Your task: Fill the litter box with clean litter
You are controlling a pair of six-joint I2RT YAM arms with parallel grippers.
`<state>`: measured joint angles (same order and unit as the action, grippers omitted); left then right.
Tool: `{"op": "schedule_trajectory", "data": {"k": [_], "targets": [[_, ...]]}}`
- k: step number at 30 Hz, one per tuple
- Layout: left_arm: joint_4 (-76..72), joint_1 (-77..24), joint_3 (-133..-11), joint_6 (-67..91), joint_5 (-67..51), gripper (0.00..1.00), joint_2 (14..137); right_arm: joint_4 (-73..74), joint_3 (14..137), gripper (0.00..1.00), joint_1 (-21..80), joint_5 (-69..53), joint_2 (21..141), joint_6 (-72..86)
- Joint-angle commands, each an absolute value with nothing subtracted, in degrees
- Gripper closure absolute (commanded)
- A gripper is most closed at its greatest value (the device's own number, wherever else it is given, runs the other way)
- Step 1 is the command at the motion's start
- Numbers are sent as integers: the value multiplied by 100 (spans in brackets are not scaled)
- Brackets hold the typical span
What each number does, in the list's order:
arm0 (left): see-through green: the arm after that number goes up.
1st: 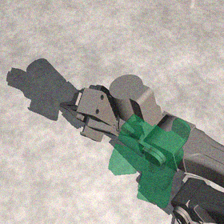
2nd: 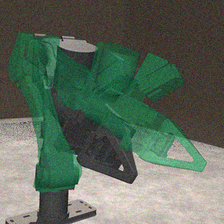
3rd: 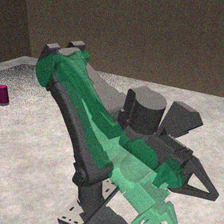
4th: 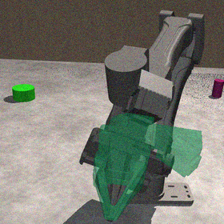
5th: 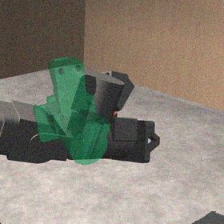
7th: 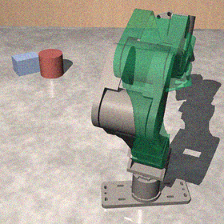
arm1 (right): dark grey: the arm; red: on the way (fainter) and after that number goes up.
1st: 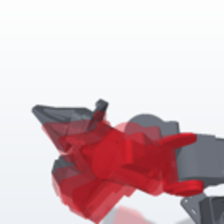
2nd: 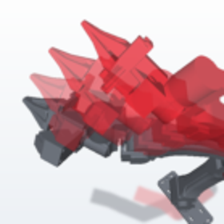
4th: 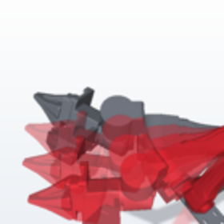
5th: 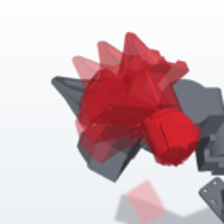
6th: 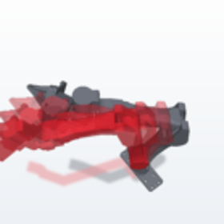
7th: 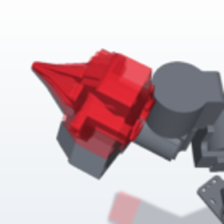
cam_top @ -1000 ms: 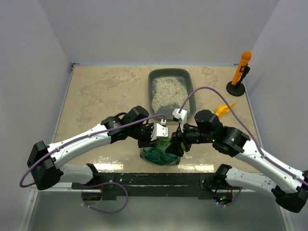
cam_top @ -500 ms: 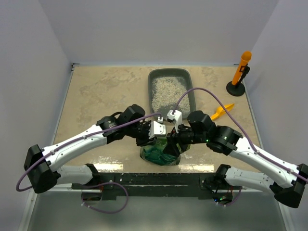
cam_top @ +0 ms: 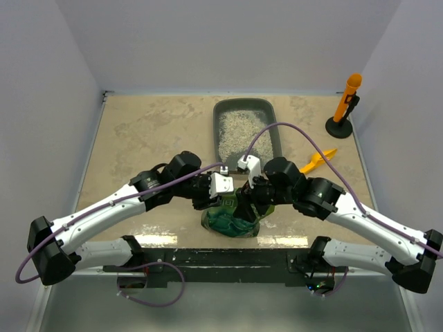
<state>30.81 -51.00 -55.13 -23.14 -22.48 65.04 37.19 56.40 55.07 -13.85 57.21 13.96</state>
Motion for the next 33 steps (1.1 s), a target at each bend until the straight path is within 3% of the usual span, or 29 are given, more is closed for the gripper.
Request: {"op": "schedule_trajectory", "data": {"k": [1, 21, 33], "targets": [[2953, -5071, -5423, -2294, -2364, 57, 6521, 3884, 6196, 34, 5502, -1090, 5590, 1459], [2927, -5080, -5379, -2285, -2277, 54, 6460, 4069, 5872, 34, 5528, -1169, 5678, 1555], [2900, -4948, -5370, -2206, -2276, 51, 6425, 3990, 5458, 39, 5818, -1187, 5766, 1758]]}}
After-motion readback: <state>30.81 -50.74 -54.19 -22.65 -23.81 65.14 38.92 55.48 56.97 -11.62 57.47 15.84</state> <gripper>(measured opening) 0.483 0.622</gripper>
